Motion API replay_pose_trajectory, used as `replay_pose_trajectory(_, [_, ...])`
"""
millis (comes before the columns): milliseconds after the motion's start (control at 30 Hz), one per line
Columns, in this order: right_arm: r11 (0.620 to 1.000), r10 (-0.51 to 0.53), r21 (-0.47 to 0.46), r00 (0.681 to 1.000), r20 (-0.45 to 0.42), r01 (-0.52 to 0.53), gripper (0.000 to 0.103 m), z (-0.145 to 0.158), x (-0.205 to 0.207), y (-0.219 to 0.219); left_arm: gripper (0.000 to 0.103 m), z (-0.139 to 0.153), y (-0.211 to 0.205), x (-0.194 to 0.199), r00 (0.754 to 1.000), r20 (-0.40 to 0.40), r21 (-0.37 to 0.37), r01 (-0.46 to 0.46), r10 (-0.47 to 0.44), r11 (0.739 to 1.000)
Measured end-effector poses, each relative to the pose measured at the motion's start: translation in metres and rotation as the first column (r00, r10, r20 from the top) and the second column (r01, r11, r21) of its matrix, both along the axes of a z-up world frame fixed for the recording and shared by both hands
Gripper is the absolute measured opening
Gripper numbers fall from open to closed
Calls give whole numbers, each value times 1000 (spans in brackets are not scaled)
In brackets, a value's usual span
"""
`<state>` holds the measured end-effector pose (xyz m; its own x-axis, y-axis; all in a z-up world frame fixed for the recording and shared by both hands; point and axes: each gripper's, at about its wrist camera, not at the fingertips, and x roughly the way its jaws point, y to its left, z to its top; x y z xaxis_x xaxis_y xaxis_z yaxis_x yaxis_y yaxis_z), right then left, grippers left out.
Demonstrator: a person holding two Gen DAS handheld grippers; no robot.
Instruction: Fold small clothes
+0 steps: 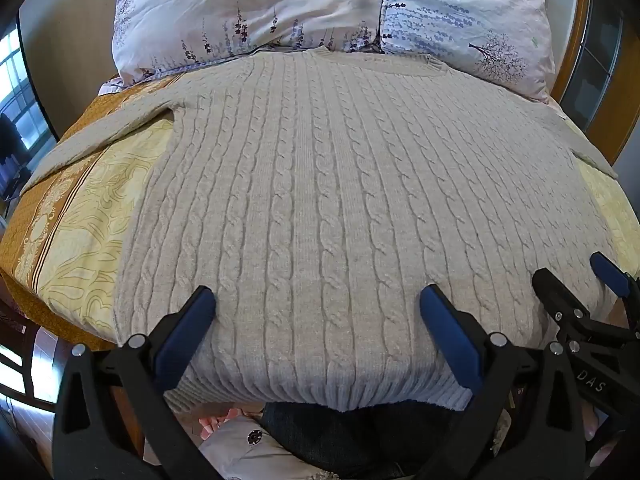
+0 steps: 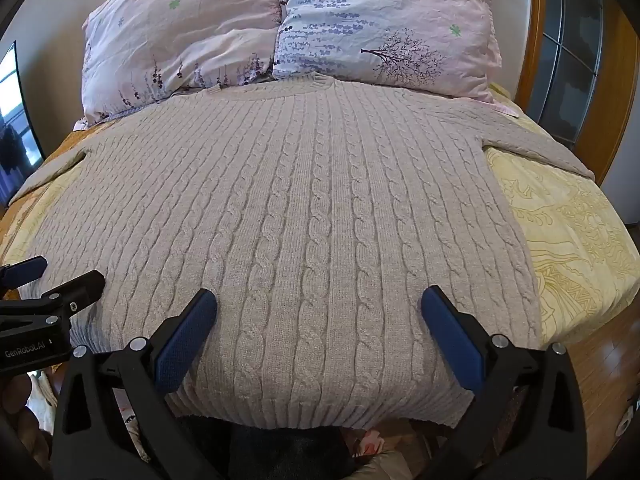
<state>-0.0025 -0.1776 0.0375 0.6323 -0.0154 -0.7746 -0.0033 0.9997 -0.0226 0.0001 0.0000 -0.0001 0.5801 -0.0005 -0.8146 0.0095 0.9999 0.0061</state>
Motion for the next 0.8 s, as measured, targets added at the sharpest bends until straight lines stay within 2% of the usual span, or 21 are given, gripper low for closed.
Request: replay_pose_trajectory(800, [1000,1,-2,1000,0,-1,102,0,-1,0,101,0,0,0,1000,2,2,0,0,1000])
